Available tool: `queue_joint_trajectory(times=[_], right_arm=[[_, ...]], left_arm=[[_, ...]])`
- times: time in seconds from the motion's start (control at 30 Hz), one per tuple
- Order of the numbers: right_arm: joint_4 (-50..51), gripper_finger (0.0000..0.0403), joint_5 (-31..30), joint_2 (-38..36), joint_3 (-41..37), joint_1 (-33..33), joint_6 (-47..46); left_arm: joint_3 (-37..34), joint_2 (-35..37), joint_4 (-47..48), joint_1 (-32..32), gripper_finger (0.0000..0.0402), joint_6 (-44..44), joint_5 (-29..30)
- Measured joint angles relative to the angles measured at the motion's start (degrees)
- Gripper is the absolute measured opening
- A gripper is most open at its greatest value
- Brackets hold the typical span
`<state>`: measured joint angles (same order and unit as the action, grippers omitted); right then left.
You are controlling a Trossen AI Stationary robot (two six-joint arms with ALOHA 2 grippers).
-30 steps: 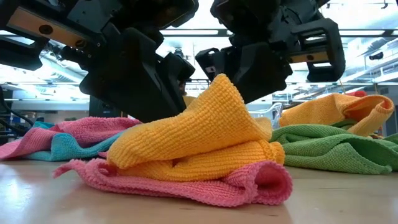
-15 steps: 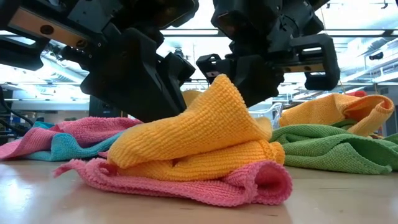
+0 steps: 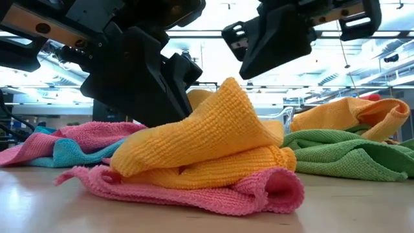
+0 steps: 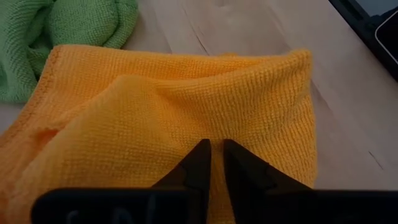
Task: Fold microfiber towels
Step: Fold the left yellow microfiber cloth
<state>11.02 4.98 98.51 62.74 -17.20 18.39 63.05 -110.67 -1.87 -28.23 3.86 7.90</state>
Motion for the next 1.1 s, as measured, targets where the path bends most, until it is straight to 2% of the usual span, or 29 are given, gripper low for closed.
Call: queue_joint_trajectory(times=[0.2, 0.43, 1.1], right_arm=[[-5.6, 0.0059, -0.5, 4.8, 0.0, -0.4, 0.2], [-7.8, 0.0102, -0.4, 5.9, 0.0, -0.3, 0.2], [-10.3, 0.0101, 1.3, 9.8, -1.2, 0.7, -0.4]], left_arm=[[0.0, 0.0, 0.0, 0.0, 0.0058, 0.0, 0.0], [0.0, 0.0, 0.0, 0.0, 0.0053, 0.0, 0.0], [0.0, 0.0, 0.1, 0.2, 0.0051, 0.0, 0.0]])
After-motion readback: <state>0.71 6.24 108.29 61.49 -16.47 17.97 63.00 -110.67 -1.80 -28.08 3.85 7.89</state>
